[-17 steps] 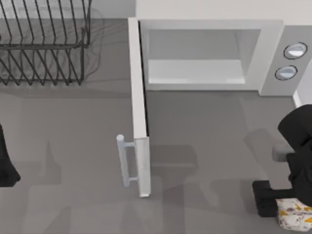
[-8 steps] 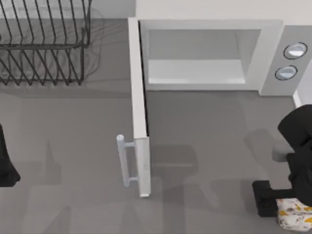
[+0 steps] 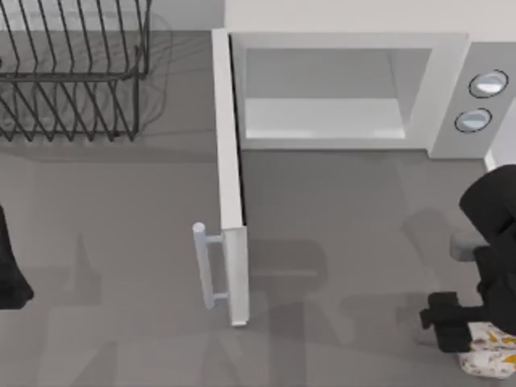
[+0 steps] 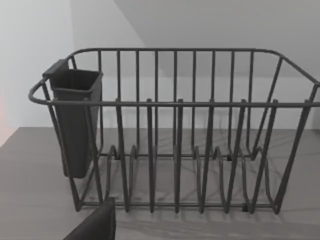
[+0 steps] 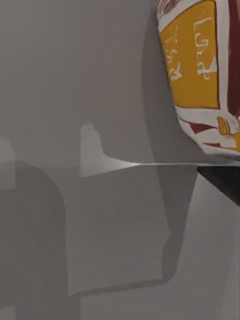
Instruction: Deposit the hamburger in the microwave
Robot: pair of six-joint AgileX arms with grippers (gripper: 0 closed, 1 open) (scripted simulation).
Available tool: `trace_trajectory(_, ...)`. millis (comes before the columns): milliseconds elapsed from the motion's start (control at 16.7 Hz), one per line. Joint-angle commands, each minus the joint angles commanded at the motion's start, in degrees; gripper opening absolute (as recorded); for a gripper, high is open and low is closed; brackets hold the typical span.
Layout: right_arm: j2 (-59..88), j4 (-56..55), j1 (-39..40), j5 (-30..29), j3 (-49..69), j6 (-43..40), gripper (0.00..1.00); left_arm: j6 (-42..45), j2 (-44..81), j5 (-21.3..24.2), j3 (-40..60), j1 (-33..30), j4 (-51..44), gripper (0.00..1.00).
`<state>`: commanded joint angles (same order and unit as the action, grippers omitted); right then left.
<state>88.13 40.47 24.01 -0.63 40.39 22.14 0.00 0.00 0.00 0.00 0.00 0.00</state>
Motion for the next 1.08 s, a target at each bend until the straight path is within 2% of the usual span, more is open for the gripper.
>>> trace_trajectory(360, -6.1, 17.86, -0.15, -0.04, 10.27, -0.16, 0.0, 0.0, 0.0, 0.0, 0.0, 0.0, 0.0, 1.0)
trace_trajectory(540, -8.86, 23.21, -0.26, -0.03, 13.92, -0.43, 0.0, 0.0, 0.0, 0.0, 0.0, 0.0, 0.0, 1.0)
trace_trajectory(900, -9.07, 23.64, -0.19, -0.01, 14.17, -0.38, 0.0, 0.0, 0.0, 0.0, 0.0, 0.0, 0.0, 1.0)
trace_trajectory(1080, -6.84, 20.14, 0.57, -1.45, 15.48, -0.67, 0.0, 0.0, 0.0, 0.0, 0.0, 0.0, 0.0, 1.0)
